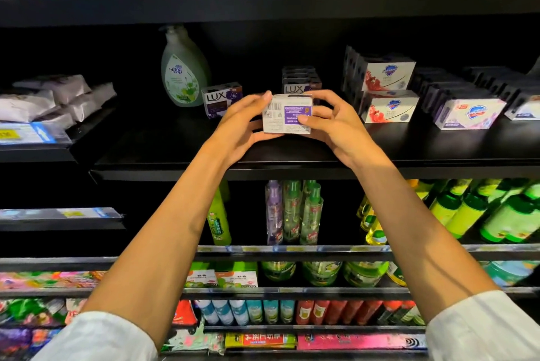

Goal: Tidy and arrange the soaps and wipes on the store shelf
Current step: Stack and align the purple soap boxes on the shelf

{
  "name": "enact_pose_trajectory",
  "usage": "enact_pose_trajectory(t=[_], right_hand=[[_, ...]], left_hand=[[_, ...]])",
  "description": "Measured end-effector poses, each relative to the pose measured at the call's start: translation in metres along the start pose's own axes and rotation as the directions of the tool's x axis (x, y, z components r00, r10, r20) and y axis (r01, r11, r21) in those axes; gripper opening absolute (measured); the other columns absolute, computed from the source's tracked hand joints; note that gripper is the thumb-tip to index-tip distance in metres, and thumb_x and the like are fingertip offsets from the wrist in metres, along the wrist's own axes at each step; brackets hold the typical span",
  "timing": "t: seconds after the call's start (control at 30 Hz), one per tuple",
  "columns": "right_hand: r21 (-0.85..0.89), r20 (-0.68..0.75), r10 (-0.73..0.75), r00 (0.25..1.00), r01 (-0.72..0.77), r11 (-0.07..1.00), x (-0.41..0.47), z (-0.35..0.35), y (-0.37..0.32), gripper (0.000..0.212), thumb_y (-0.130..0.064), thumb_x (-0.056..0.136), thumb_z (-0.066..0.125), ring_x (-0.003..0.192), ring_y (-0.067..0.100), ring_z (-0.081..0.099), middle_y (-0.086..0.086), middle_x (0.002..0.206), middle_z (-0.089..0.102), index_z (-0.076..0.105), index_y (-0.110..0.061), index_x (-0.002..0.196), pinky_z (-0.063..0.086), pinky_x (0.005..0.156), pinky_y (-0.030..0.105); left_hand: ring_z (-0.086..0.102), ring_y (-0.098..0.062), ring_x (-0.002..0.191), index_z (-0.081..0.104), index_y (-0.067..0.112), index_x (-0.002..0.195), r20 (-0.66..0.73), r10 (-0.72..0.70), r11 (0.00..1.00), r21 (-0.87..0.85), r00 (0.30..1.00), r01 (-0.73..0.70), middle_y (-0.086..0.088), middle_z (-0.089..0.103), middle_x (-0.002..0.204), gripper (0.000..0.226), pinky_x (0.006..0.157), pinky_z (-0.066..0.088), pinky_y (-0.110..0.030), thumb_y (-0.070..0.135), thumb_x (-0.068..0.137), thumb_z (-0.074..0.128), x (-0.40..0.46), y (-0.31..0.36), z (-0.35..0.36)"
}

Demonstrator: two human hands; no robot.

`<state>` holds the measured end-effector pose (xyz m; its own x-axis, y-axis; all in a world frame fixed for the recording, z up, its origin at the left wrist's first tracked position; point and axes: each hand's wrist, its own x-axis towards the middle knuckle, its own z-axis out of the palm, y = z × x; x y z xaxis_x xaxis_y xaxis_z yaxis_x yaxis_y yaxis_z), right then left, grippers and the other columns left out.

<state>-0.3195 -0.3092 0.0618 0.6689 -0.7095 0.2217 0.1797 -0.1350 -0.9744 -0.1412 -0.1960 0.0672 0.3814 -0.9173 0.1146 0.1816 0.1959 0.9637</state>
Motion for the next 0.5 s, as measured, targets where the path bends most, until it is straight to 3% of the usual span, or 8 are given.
enact_pose_trajectory(t=[0.13,0.23,0.37,0.5], right_hand=[[0.024,0.019,0.014,1.0,-0.015,1.0,-0.001,0.001,-0.002,0.049,-0.005,0.092,0.076,0.11,0.027,0.074,0.016,0.115,0.076,0.056,-0.012,0.137,0.061,0.091,0.039],[0.067,0.022,0.049,0.999,-0.05,0.996,-0.001,0.002,-0.004,0.041,-0.02,0.097,0.072,0.112,0.027,0.073,0.012,0.119,0.075,0.058,-0.008,0.134,0.059,0.099,0.046],[0.109,0.028,0.095,0.995,-0.098,0.989,-0.002,0.004,-0.01,0.042,-0.043,0.103,0.06,0.112,0.027,0.074,0.009,0.119,0.077,0.067,-0.01,0.13,0.057,0.101,0.05],[0.093,0.047,0.083,0.995,-0.087,0.992,-0.004,0.003,-0.01,0.037,-0.037,0.103,0.063,0.111,0.028,0.074,0.011,0.116,0.077,0.07,-0.011,0.127,0.057,0.101,0.05]], left_hand=[[0.072,-0.033,0.112,0.067,0.011,0.109,-0.024,0.013,1.0,-0.008,1.0,-0.013,-0.015,0.074,0.117,0.012,0.092,0.06,-0.053,0.02,0.101,0.066,-0.001,0.001,0.0],[0.072,-0.031,0.111,0.067,0.012,0.106,-0.018,0.028,0.999,-0.031,0.999,-0.029,-0.013,0.075,0.115,0.006,0.095,0.059,-0.055,0.015,0.1,0.067,-0.001,0.001,0.0],[0.07,-0.032,0.117,0.066,0.012,0.111,0.015,0.06,0.998,-0.015,0.998,-0.06,-0.015,0.073,0.121,0.013,0.098,0.057,-0.053,0.011,0.099,0.066,-0.002,0.001,0.0],[0.065,-0.035,0.124,0.064,0.014,0.118,0.085,0.067,0.997,0.021,0.994,-0.069,-0.022,0.067,0.132,0.022,0.104,0.054,-0.053,0.009,0.097,0.067,-0.004,0.001,-0.002]])
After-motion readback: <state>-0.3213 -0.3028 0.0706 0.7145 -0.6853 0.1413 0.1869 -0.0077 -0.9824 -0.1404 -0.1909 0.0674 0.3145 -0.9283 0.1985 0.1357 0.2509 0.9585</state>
